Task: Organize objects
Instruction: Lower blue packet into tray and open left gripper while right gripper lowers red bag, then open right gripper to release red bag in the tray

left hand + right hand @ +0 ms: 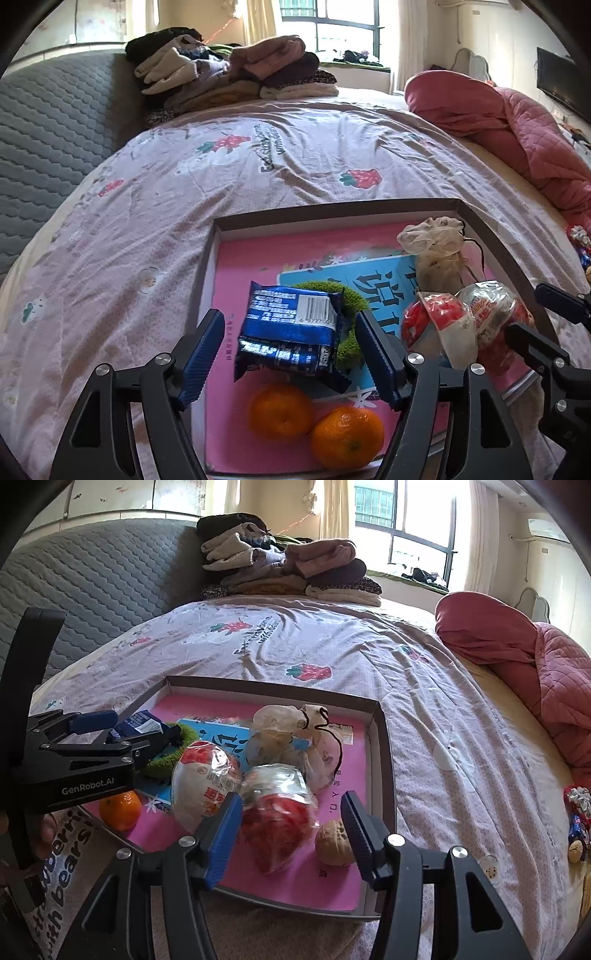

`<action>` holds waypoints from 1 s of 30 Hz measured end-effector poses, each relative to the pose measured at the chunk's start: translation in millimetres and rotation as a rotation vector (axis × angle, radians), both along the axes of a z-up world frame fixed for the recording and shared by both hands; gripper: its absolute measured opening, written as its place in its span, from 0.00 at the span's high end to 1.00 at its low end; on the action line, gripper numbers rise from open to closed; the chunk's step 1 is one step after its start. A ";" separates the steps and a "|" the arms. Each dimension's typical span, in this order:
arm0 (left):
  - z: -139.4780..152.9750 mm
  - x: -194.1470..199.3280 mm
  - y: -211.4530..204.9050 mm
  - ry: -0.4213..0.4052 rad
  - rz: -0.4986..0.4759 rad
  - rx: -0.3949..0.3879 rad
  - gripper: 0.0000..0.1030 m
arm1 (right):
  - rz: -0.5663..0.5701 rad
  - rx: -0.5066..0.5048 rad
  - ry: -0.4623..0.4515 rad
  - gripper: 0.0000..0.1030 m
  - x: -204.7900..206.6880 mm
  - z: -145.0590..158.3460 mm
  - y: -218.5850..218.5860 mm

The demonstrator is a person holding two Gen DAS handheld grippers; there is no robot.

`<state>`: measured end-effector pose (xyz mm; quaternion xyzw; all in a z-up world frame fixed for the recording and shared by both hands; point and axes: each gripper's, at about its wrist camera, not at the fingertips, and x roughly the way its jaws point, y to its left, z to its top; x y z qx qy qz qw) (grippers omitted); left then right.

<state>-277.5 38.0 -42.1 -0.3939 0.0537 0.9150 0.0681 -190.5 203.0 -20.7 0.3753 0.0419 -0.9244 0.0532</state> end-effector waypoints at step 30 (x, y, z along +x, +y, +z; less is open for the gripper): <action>79.4 71.4 -19.1 0.111 0.037 0.040 0.25 | -0.017 0.000 0.138 0.44 40.7 83.1 -12.5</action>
